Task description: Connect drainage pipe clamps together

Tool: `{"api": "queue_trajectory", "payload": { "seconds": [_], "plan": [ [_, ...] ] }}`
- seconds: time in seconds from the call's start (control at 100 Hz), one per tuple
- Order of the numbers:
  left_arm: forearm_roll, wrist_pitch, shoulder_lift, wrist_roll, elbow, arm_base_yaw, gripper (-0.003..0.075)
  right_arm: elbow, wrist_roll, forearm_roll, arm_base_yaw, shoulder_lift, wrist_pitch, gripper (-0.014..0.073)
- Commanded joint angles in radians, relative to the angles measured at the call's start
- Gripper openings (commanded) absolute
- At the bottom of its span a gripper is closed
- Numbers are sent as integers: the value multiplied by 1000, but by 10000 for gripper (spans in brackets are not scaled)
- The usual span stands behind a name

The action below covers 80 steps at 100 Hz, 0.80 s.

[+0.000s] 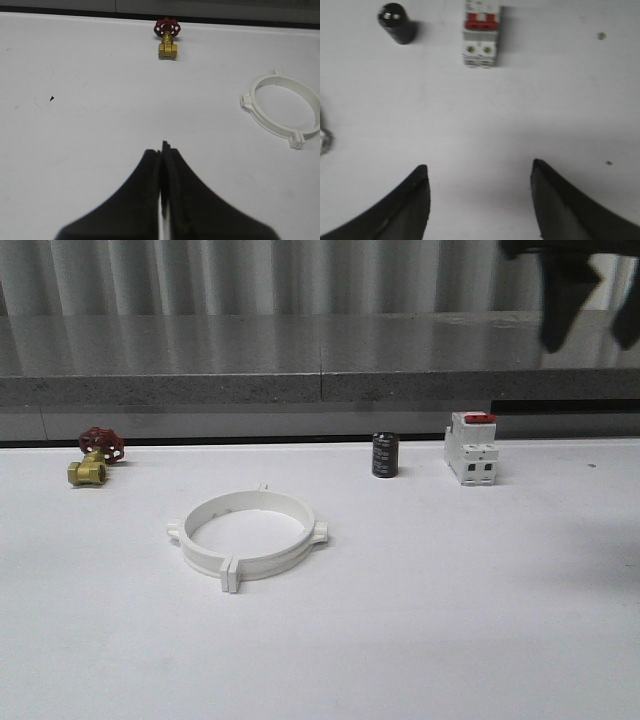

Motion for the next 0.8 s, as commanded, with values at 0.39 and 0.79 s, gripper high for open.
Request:
{"api": "queue_trajectory", "payload": {
  "seconds": [0.39,0.79],
  "plan": [
    [-7,-64,8,-7,-26,1,-20,395,-71,8,-138,-563,-37,393],
    [-7,-64,8,-7,-26,1,-20,558,-77,30,-138,-829,-43,-25]
  ]
}}
